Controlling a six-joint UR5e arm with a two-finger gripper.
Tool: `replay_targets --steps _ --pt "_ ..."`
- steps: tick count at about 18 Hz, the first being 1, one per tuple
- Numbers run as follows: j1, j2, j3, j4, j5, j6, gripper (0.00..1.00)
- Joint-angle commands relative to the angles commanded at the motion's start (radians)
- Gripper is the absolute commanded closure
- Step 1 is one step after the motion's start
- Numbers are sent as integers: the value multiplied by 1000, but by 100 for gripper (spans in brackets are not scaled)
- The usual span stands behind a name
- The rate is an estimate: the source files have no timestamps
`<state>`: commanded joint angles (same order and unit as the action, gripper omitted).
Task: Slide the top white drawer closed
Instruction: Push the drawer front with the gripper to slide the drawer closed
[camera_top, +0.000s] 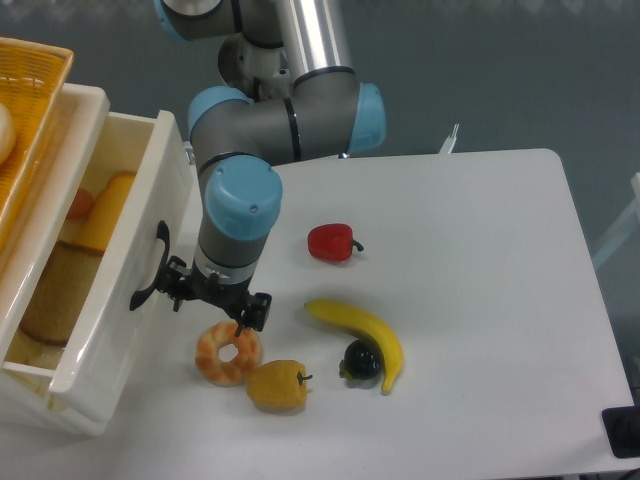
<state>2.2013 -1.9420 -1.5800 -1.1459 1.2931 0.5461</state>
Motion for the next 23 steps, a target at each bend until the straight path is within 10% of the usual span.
replay_targets --steps 23 --pt "-63 -2 2 6 2 20 0"
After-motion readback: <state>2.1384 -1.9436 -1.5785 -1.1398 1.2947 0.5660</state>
